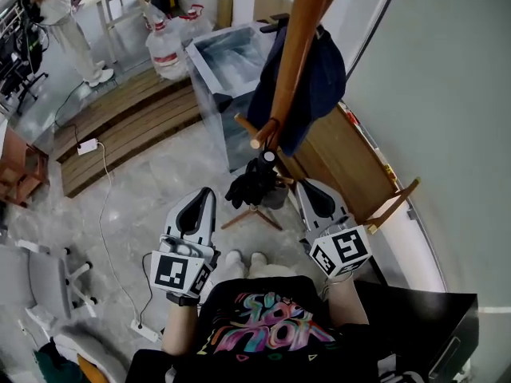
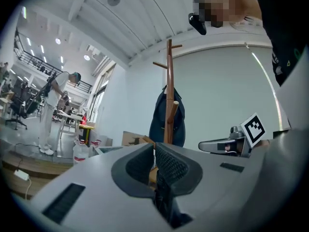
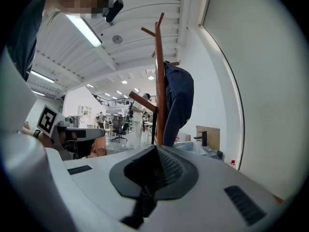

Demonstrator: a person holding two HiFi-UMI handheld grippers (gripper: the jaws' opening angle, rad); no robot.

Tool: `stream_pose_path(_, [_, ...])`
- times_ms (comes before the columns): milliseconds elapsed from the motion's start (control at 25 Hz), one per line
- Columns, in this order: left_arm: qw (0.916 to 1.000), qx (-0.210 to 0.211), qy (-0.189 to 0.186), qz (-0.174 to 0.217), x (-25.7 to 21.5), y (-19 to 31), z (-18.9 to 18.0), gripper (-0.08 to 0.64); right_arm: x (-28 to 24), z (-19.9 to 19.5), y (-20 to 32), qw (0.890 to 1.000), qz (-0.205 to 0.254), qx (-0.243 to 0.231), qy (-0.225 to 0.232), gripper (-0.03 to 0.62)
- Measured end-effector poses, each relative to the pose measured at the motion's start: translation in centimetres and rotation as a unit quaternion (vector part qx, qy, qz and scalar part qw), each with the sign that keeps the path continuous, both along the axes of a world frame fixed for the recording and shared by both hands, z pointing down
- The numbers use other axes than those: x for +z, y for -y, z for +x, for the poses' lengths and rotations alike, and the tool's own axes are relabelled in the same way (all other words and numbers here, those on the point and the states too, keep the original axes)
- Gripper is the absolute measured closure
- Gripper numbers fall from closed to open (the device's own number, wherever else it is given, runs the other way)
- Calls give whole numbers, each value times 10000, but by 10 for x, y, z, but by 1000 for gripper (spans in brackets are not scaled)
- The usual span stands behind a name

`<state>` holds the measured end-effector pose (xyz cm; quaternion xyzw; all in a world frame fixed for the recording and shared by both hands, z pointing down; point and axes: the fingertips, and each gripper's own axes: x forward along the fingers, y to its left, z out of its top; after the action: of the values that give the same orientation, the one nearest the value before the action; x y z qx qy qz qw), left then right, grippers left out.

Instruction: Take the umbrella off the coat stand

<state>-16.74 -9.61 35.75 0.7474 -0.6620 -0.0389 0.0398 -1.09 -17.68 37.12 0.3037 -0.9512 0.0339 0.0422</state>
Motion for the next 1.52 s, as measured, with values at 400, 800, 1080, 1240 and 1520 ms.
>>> stream_pose_path(400, [9972,750,47,-42,10,39,11,529,6,4,16,9985,-23,553,-30,575])
stream_pose_path(800, [9935,1128,-146,-66,20,56,20,513,14,6,25,9979,-177,625,-65,575])
stream_pose_path(1080, [9887,1481,-110,-185,27,62,32,352,20,6,27,9977,-253,622,-58,575])
stream_pose_path(1240, [9864,1617,-46,-284,33,65,37,311,23,6,27,9975,-297,645,-36,575])
stream_pose_path(1520, [9806,1898,83,-471,49,72,49,291,24,12,28,9971,-337,683,10,575])
